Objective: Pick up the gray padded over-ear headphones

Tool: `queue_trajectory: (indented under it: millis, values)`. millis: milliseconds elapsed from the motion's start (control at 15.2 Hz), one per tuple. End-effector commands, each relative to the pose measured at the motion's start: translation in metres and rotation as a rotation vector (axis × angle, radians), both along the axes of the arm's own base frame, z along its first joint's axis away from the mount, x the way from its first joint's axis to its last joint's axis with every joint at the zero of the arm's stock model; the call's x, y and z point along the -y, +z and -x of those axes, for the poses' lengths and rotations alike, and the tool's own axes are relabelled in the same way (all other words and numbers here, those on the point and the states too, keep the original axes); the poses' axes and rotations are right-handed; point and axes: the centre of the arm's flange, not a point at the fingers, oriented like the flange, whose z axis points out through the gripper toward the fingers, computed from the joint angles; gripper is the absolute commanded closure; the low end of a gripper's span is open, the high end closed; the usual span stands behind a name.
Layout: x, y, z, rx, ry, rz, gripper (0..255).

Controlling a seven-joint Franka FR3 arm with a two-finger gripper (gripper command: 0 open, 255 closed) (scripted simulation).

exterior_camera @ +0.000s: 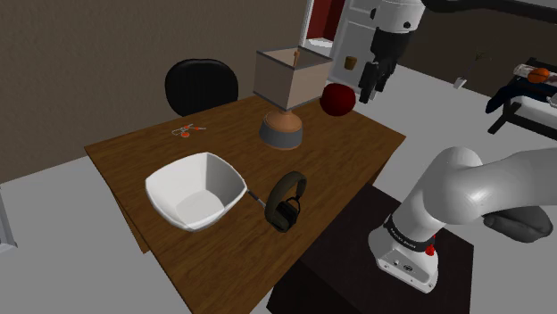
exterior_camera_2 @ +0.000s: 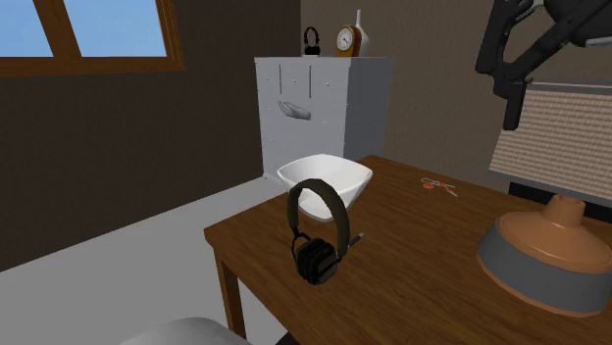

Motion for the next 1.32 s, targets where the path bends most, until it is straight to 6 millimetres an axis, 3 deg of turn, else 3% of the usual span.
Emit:
queue_trajectory:
  millis: [0,330,660,924,1254]
  values:
    - [0.0,0.0,0.0,0.0,0.0,0.0,0]
    - [-0.045,-0.026,-0.033,0.003,0.319,-0.025,0]
    - [-0.099,-0.05,-0.05,0.006,0.638,-0.05,0]
    - [-0.145,-0.069,-0.05,0.009,0.893,-0.071,0]
    - [-0.2,-0.09,-0.035,0.012,1.212,-0.096,0]
